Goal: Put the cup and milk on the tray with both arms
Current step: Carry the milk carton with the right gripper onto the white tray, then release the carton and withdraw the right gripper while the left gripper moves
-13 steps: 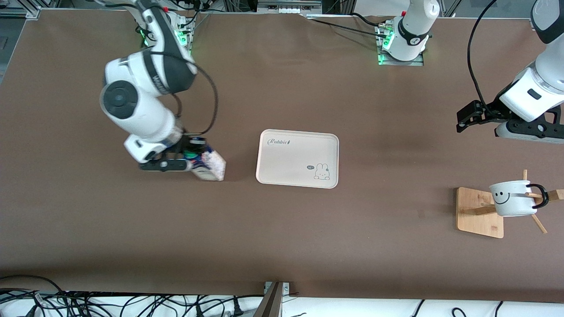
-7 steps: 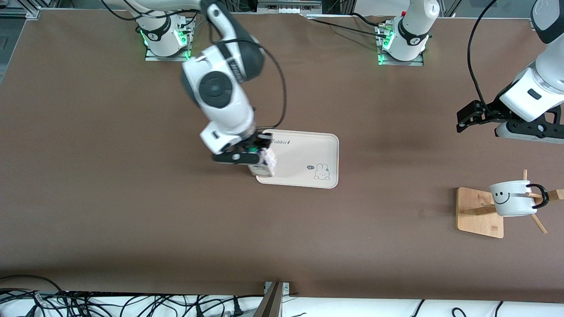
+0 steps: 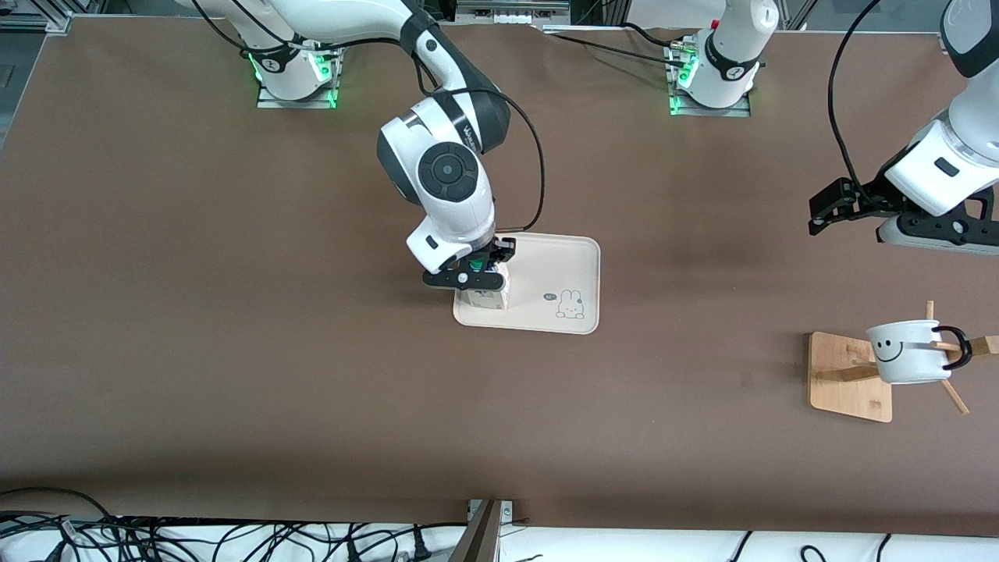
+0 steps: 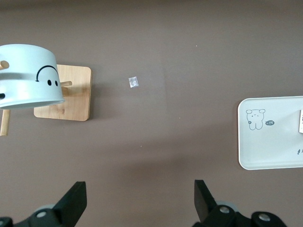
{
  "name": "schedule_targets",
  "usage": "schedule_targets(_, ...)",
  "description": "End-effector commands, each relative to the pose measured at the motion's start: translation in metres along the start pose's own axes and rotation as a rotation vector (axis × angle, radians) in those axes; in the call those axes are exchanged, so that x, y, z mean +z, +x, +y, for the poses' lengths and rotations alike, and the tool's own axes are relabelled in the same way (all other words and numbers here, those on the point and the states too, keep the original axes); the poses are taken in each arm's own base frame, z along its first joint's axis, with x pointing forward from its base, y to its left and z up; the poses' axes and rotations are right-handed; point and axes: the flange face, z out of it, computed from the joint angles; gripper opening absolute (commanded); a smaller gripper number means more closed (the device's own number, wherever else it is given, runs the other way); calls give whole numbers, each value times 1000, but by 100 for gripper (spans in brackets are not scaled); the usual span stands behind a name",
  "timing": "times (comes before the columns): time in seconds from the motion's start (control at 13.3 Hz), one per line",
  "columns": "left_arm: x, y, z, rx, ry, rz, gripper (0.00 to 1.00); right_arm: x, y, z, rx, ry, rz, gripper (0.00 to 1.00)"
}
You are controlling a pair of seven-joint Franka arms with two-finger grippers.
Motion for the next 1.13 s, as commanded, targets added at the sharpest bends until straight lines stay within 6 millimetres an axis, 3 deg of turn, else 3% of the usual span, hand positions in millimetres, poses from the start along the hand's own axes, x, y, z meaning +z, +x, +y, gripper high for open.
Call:
schedule_targets(0.0,-6,5,-1,23,18,-4,100,4,-1,-7,5,-4,-3,64)
schedule_targets(0.08,-6,4,-2,21,18,-5,100,1,-1,-7,5,0,0,78)
schedule_targets(0.15,-5,4,-2,21,18,-11,100,-5,0,-6,6,6,7,100)
schedule_targets(0.3,-5,3,-3,10,15,-16,100,-26,3,-2,18,27,21,100)
schedule_targets(0.53,2,6,-17,-16,2,-27,100,-87,14,25,49,71,57,100)
schedule_targets(0.68,10,14,-19,-20,0,-39,100,-125,28,61,90,80,53,100)
schedule_targets(0.9,25,19,-20,-12,12,-63,100,-178,57,151,76,74,18,100)
schedule_targets(1.05,34,23,-16,-3,8,-76,100,-207,60,205,14,64,-10,100)
